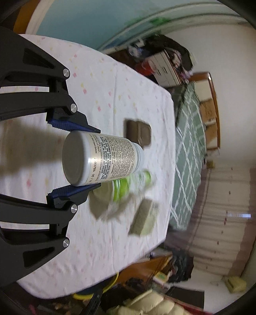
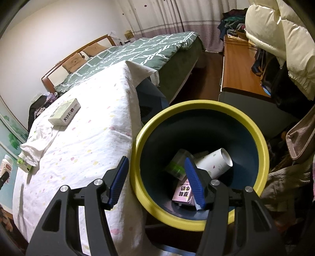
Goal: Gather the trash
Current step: 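Carry the pill bottle over the yellow bin and open the left gripper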
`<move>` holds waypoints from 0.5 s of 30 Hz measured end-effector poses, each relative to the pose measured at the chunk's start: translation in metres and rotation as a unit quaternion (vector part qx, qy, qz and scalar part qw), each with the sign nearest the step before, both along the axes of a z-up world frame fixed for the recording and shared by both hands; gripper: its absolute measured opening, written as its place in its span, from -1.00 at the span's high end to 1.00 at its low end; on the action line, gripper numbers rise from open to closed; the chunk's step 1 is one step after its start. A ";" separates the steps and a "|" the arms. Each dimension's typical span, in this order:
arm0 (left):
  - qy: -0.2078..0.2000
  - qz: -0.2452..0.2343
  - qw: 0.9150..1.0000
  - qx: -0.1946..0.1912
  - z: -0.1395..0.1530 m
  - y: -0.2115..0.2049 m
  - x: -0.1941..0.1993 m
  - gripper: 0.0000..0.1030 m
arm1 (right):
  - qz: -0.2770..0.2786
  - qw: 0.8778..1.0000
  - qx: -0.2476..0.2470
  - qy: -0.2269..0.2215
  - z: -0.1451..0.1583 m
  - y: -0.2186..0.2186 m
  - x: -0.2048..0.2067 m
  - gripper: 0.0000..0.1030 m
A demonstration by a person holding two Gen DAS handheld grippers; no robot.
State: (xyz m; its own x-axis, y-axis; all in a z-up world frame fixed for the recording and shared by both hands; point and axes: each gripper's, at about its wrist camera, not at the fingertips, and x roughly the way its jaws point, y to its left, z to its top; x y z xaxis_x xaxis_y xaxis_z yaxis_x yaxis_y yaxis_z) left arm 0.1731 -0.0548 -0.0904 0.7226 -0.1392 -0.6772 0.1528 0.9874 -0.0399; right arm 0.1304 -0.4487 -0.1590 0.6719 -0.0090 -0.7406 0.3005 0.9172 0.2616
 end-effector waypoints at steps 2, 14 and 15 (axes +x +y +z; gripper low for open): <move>-0.005 -0.028 1.000 -0.004 0.009 -0.017 -0.004 0.10 | -0.003 1.000 -0.001 -0.007 0.005 -0.002 -0.006 -0.09; 0.012 -0.263 0.964 -0.030 0.025 -0.206 0.009 0.10 | -0.051 0.997 -0.044 -0.048 0.045 -0.026 -0.073 -0.11; 0.017 -0.279 0.960 -0.030 0.023 -0.223 0.010 0.10 | -0.055 0.996 -0.047 -0.049 0.047 -0.029 -0.077 -0.11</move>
